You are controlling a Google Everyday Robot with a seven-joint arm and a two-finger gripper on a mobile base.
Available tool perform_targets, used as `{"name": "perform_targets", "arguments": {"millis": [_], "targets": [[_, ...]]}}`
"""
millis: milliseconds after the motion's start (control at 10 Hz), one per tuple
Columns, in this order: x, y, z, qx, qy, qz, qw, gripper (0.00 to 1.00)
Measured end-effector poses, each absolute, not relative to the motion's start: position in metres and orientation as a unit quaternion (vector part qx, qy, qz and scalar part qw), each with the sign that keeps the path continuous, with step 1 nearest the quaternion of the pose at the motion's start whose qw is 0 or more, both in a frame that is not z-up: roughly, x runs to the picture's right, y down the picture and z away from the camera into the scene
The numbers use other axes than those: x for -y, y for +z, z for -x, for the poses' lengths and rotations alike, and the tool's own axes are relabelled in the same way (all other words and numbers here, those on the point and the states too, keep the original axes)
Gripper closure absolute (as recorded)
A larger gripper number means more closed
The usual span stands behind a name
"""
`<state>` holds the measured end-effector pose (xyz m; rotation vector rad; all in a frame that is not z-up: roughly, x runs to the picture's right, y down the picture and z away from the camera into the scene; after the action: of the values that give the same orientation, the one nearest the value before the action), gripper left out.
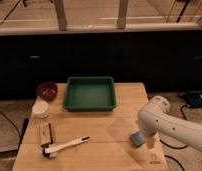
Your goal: Place sponge in tray
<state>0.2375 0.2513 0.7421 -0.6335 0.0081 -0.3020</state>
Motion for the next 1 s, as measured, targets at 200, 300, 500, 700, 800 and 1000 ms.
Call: {"name": "perform_targets", "arguments": {"millis": [200, 300, 500, 700, 800, 1000], "targets": [[-0.255, 0.745, -0.235, -0.001, -0.154, 0.312, 0.937, 0.2], [-0.257, 0.748, -0.232, 0.003, -0.159, 0.314, 0.936, 0.2], [-0.262, 0.753, -0.231, 0.016, -0.167, 0.316, 0.934, 0.2], [-0.268, 0.757, -0.231, 0.026, -0.171, 0.321, 0.931, 0.2], [-0.269, 0.759, -0.232, 0.029, -0.171, 0.323, 0.93, 0.2], [-0.277, 0.767, -0.231, 0.041, -0.17, 0.331, 0.927, 0.2]]}}
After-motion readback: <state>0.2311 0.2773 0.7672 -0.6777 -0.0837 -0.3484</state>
